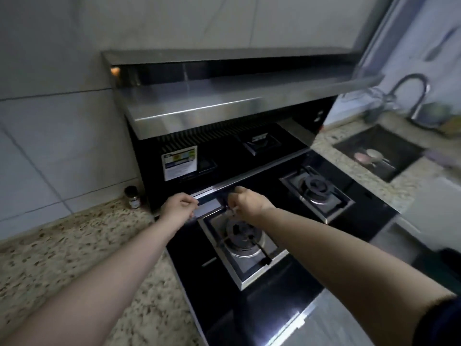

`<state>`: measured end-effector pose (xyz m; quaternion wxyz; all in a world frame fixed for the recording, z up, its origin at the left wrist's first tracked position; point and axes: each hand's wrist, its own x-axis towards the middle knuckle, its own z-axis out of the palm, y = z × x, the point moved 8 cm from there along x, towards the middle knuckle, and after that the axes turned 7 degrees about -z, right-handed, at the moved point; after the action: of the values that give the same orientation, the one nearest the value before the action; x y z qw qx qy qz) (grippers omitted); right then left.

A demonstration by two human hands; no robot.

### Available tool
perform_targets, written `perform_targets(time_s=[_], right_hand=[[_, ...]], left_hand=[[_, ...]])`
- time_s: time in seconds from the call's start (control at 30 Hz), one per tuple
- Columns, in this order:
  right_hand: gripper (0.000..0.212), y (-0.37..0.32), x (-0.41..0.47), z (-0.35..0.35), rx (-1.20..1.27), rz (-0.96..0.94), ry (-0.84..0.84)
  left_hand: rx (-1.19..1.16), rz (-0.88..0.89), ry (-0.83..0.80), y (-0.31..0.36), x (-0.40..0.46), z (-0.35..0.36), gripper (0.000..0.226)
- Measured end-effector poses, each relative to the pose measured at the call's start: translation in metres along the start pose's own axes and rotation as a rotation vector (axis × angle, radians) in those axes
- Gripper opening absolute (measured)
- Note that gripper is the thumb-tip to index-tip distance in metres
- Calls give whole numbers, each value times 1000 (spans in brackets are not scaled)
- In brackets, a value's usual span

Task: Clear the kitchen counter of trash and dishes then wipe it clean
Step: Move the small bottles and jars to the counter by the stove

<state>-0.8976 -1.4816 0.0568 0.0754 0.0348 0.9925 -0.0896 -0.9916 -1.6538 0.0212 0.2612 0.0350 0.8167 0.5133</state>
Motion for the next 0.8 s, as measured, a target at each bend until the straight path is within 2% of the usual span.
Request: perform_targets(time_s=[0.13, 0.27, 0.6, 0.8], right_hand=[[20, 63, -59, -13, 11, 105, 55], [27, 142, -136, -18, 18, 230, 92], [25, 326, -340, -43, 39, 458, 180], [27, 424, -456, -53, 145, 617, 300]], left_hand=[[73, 70, -119, 45, -13, 80, 19], [121, 106, -253, 80, -41, 180, 12], [-80, -1, -442, 141, -129, 430, 17], [26, 25, -632, 157, -204, 589, 17]])
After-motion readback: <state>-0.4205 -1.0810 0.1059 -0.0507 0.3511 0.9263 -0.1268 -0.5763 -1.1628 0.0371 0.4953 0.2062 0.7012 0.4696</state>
